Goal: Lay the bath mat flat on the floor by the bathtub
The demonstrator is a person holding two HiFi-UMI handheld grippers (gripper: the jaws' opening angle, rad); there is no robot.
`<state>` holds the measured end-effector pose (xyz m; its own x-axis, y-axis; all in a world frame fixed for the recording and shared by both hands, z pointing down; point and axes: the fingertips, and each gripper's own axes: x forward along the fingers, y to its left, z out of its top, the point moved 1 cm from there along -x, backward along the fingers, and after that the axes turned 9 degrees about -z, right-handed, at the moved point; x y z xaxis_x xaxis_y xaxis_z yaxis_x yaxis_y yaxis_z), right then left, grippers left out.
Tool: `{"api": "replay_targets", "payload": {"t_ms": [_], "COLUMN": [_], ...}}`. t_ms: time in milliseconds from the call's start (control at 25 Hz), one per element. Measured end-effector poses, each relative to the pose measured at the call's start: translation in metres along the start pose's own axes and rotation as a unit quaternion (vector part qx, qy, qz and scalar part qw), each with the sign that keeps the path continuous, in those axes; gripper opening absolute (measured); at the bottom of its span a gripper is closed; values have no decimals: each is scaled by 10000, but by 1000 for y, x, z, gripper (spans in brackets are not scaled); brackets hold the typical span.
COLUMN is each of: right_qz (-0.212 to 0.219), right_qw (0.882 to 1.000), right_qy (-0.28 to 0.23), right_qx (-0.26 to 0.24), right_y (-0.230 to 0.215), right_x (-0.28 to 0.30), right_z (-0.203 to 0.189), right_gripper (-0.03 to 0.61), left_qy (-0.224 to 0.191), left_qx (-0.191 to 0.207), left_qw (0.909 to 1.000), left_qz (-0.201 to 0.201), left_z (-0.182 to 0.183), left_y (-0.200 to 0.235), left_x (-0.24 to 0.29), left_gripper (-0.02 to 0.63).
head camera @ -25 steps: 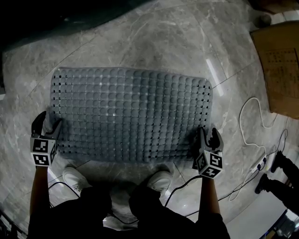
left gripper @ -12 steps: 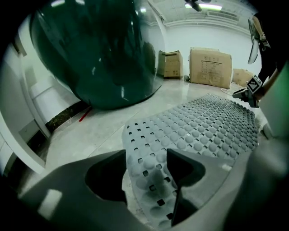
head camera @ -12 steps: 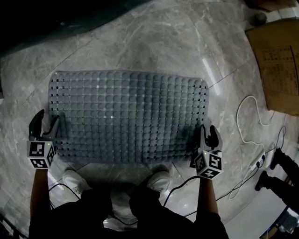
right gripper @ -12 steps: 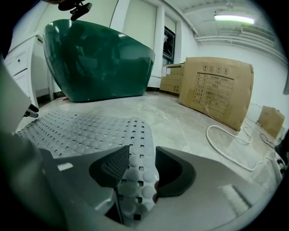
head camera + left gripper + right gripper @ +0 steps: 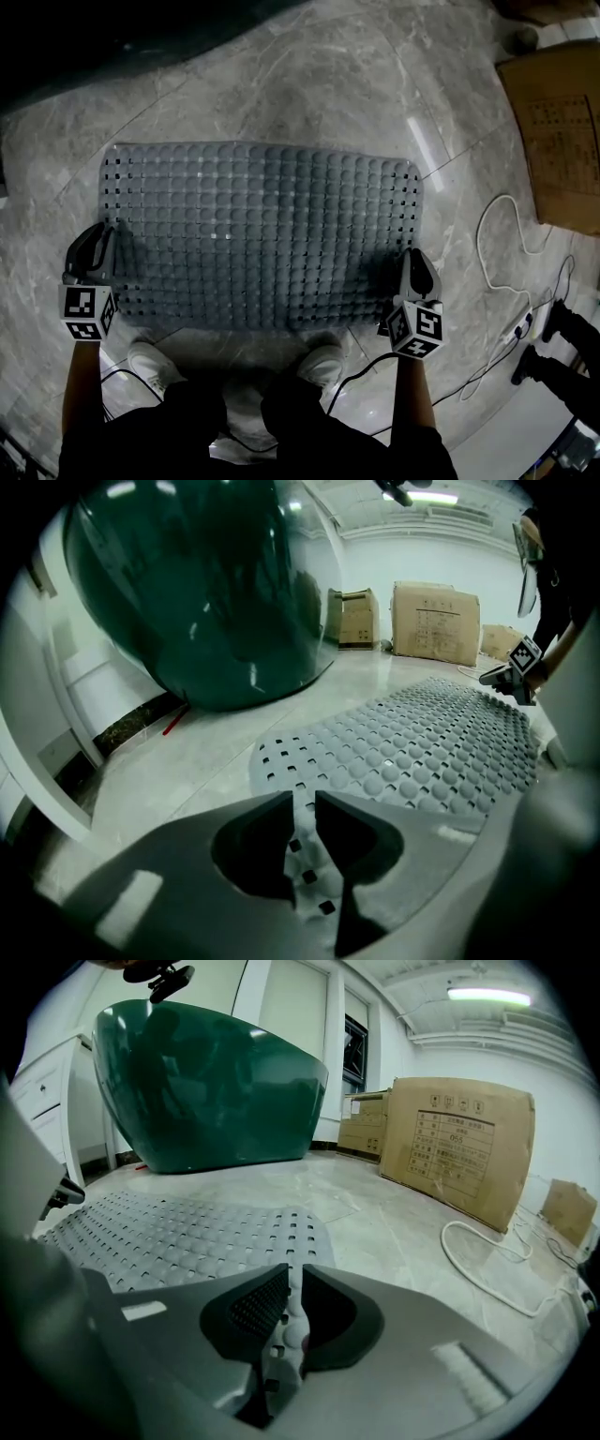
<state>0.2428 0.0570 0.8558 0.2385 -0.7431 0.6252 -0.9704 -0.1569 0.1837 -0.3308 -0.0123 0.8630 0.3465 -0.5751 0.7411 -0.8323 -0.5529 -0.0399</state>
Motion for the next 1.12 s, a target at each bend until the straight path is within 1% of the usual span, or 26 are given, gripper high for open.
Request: {"api": "replay_targets", "payload": {"t_ms": [40, 80, 160, 400, 760, 920, 1120], "right_qz": [-12, -13, 19, 65, 236, 314, 353], "right_qw": [10000, 10000, 10000, 9998, 9991, 9986, 9979], "right_qy": [10, 16, 9, -25, -116, -152, -230], "right_qx": [4, 21, 62, 159, 327, 389, 498], "right_y": [1, 2, 3, 9, 25, 32, 36], "right_x": [0, 0, 1, 1, 0, 0, -3], "right_z": [0, -1, -2, 2, 20, 31, 49], "right_gripper": [53, 37, 28, 26, 26, 26, 26], "left_qy": [-14, -28, -51, -8, -153, -218, -351], "left_qx": [14, 18, -21, -112, -178, -237, -150], "left_qw": [10000, 10000, 10000, 9999, 9997, 9994, 9992], "left_qz": [23, 45, 51, -9, -76, -86, -128], "left_z": [0, 1, 2, 2, 17, 29, 49], "left_y": [0, 0, 0, -5, -14, -17, -22], "left_x": [0, -1, 0, 1, 6, 7, 3], "left_gripper": [66, 41, 2, 2, 2, 2, 2]}}
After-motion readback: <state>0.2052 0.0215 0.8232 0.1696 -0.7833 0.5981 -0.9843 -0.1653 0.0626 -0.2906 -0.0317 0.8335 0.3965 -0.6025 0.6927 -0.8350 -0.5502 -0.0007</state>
